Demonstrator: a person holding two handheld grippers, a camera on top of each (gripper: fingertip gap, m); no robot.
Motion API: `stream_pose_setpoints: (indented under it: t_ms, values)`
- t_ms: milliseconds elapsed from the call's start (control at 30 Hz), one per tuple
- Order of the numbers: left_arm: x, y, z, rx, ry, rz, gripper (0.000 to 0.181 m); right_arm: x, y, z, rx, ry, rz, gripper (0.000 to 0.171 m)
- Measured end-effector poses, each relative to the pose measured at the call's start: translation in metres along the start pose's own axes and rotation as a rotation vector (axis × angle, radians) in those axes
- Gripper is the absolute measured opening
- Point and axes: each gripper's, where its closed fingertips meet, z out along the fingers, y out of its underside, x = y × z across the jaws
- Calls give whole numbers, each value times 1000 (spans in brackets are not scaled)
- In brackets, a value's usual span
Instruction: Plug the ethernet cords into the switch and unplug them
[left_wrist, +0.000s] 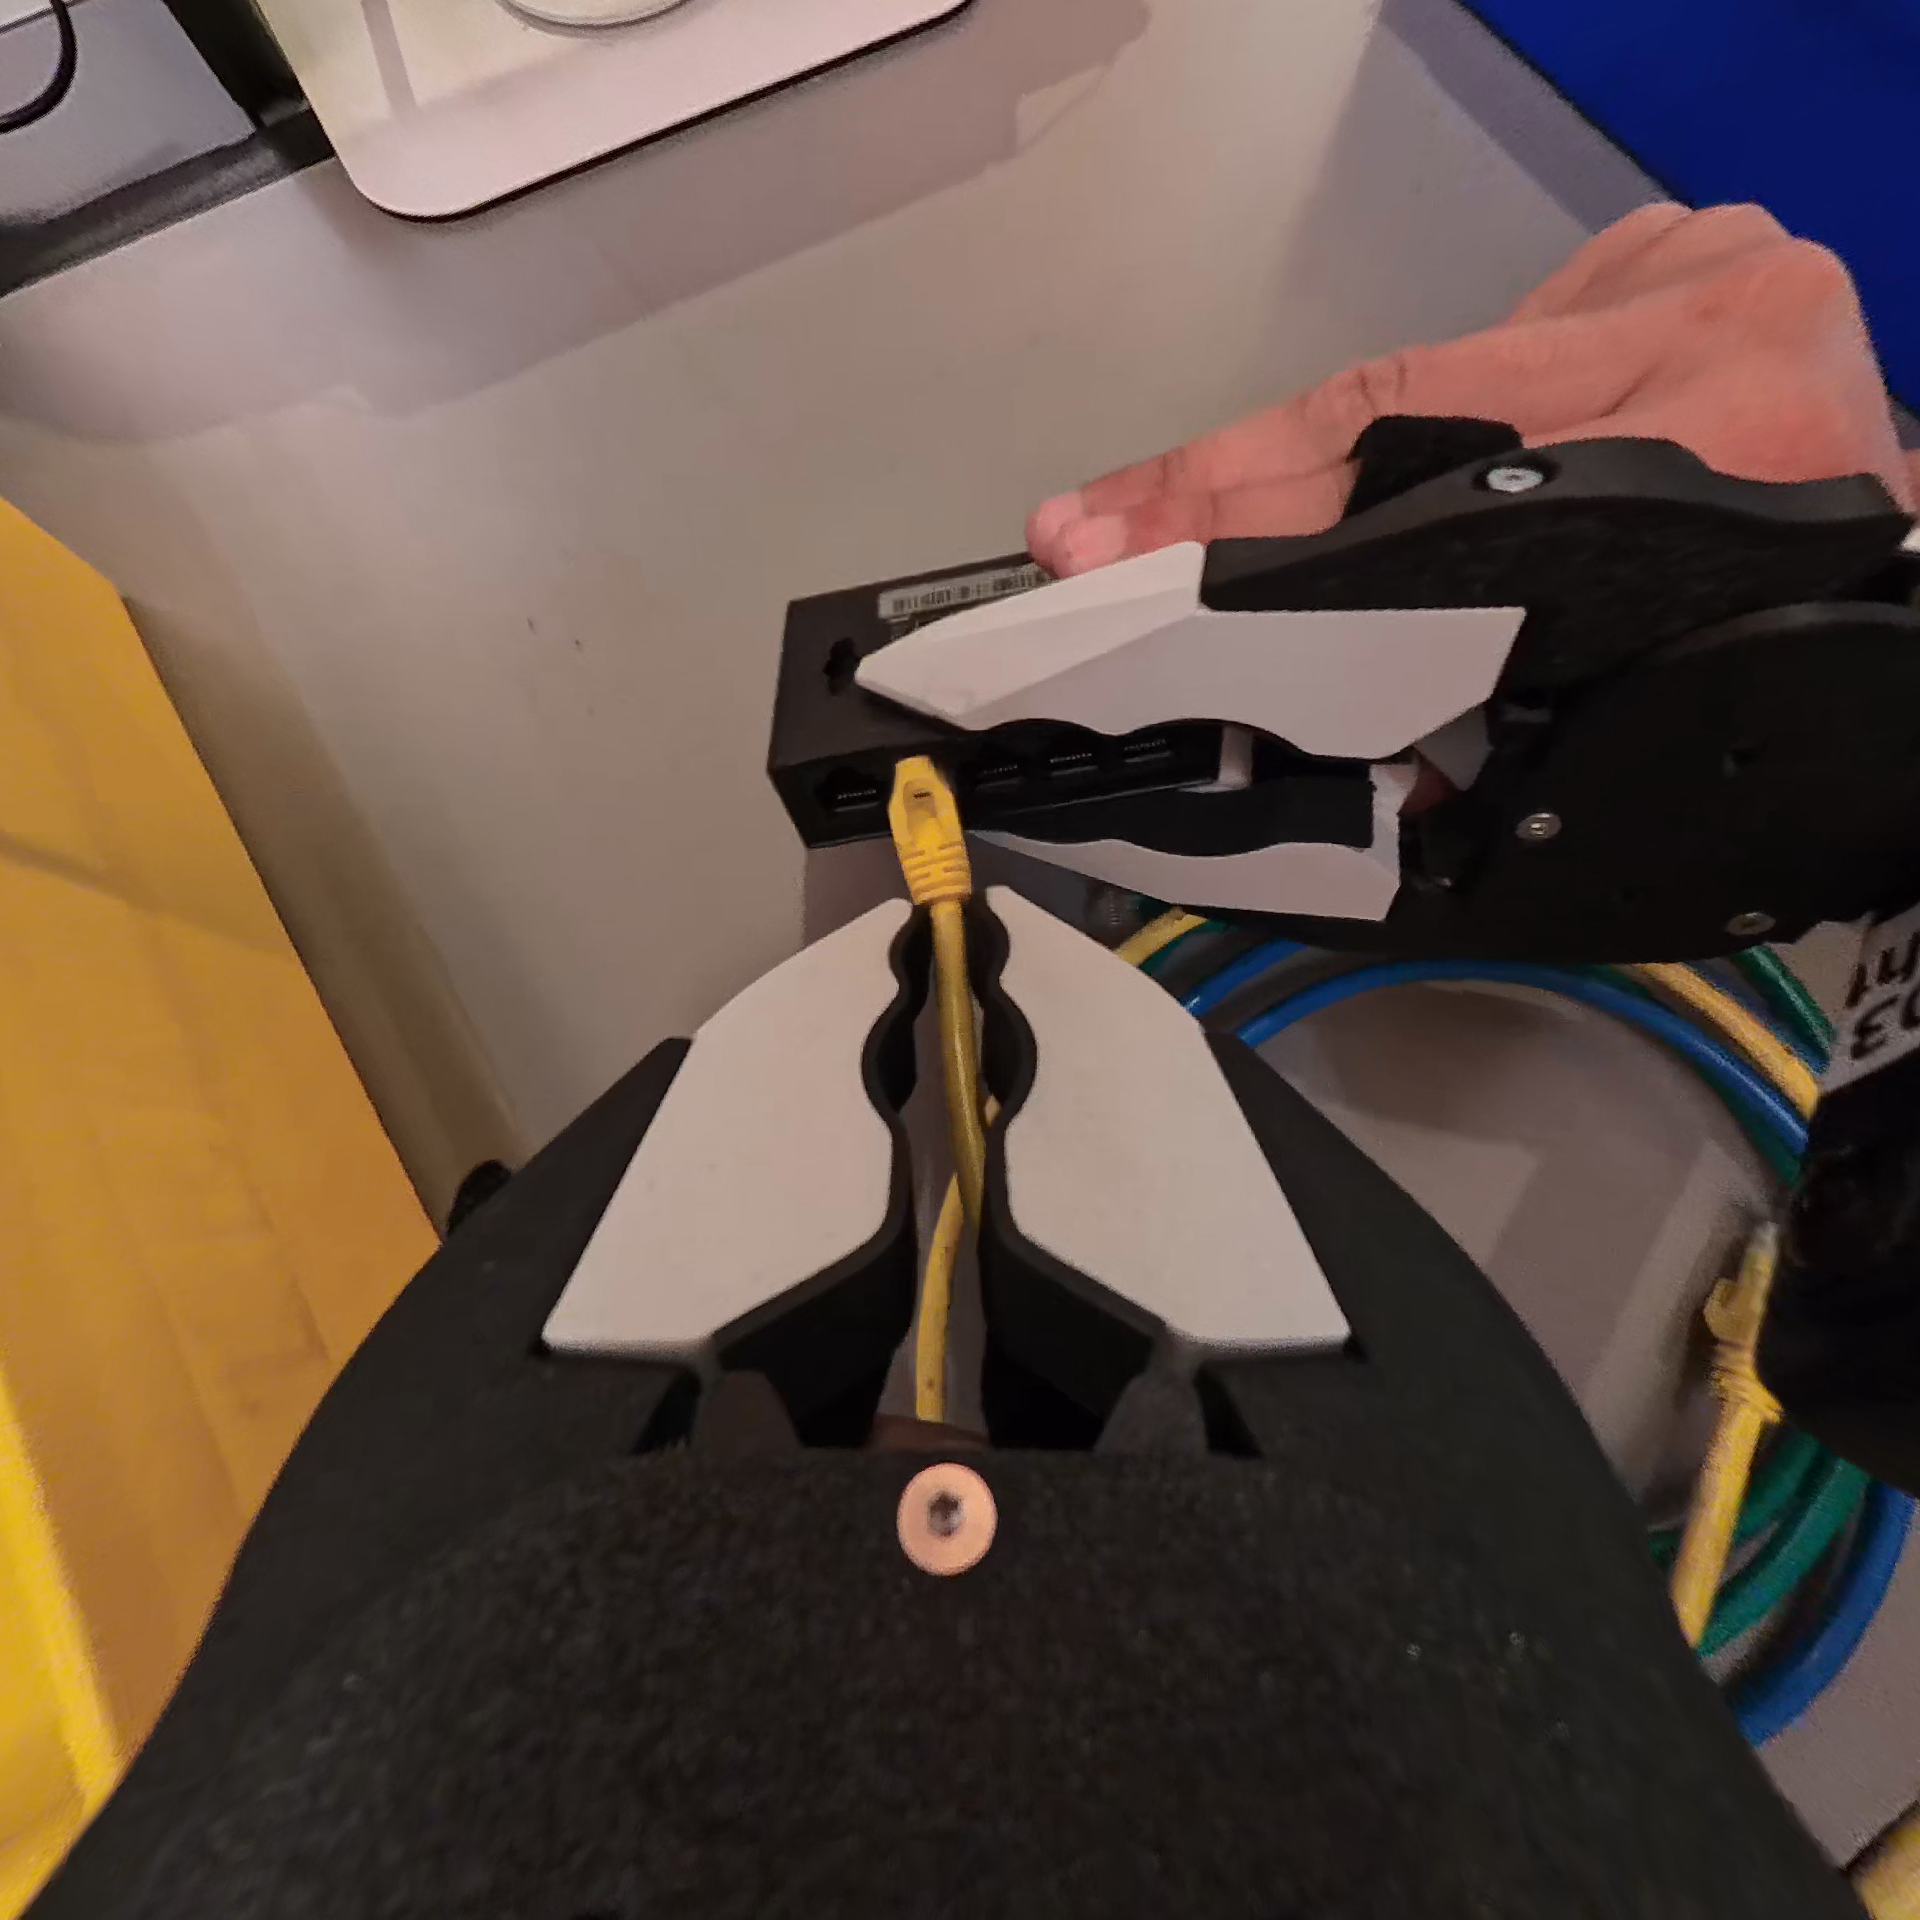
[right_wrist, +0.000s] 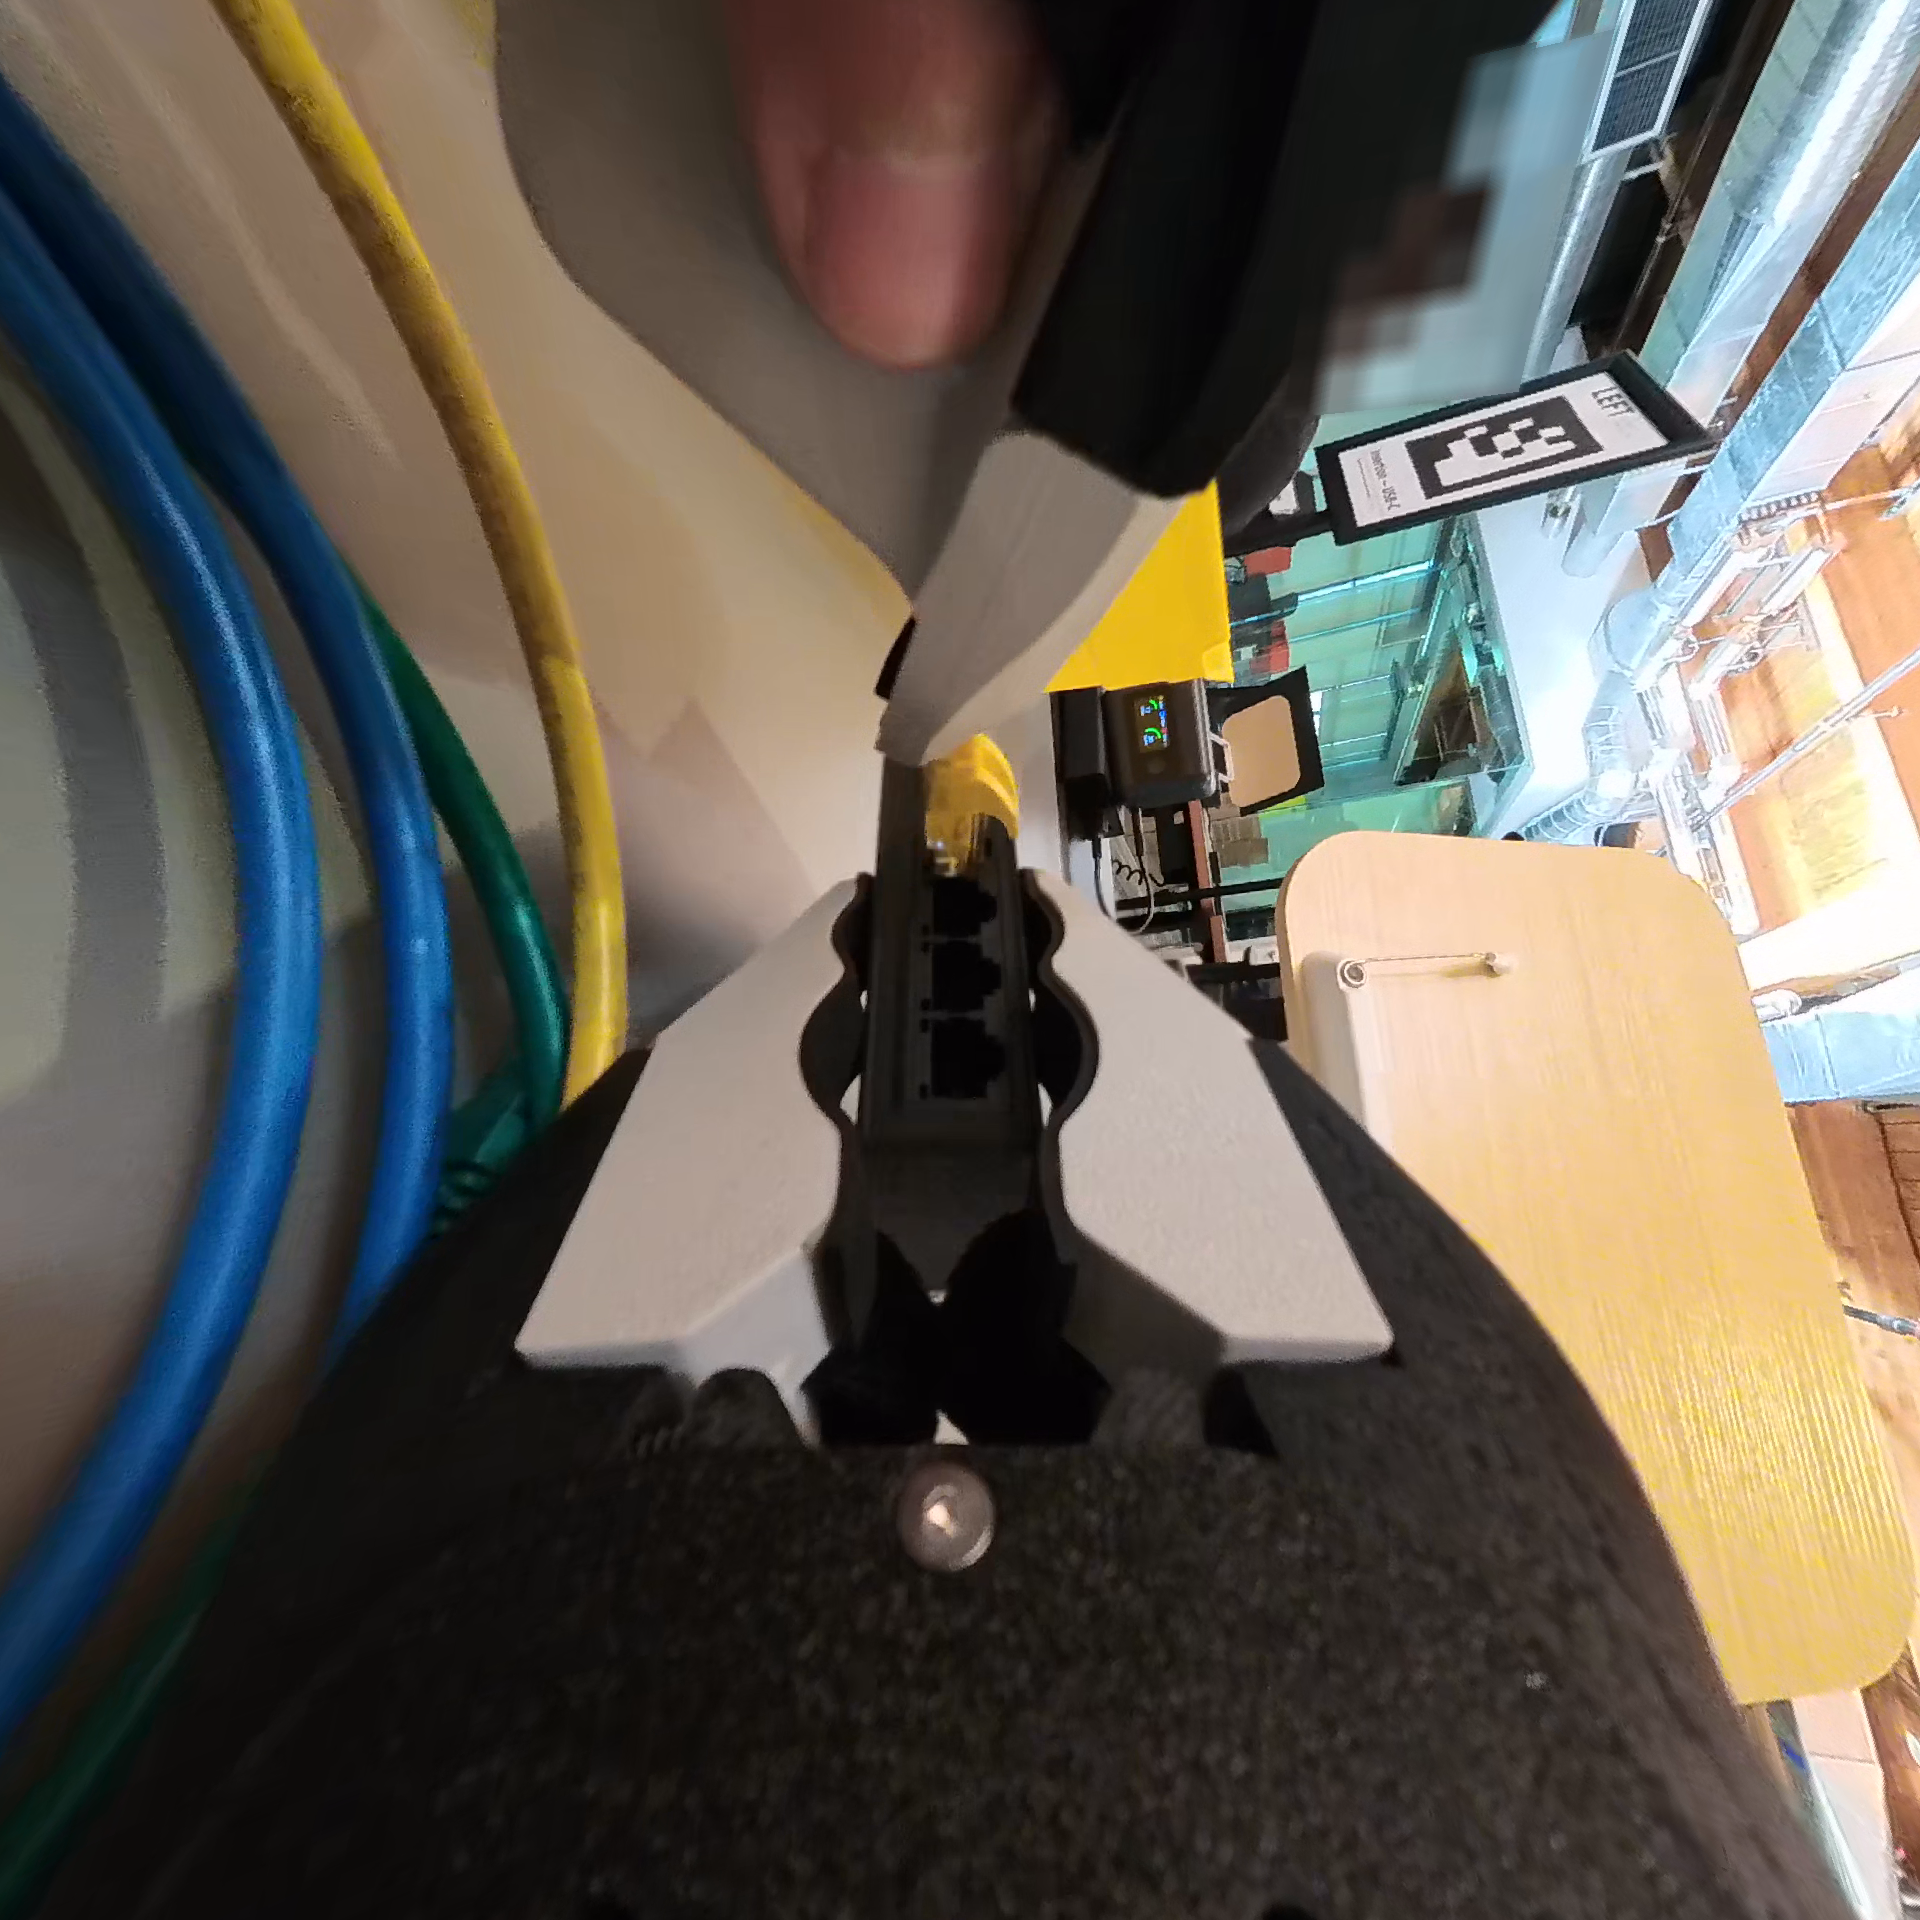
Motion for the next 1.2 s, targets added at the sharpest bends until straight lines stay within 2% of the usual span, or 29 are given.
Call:
stream_pose_setpoints:
  t_ms: [100,267,467,600,700,933,1200]
  values:
    - [0,-1,-1,4,5,-4,6,2,1,0,0,15,-2,26]
    - [-2,-1,-11,-26,8,0,6,0,-4,1,-42,-23,155,27]
    - [6,-5,-10,-155,-16,135,6,-2,7,4,-169,-30,246,26]
    - [6,-2,4,-159,52,44,6,-14,20,6,-200,-105,309,27]
    - [4,-1,6,-168,50,42,6,-14,25,10,-237,-100,321,27]
    - [4,0,7,-195,82,18,6,-17,20,9,-185,-148,239,26]
    - [10,-8,18,-216,107,24,6,-15,30,10,-191,-148,268,25]
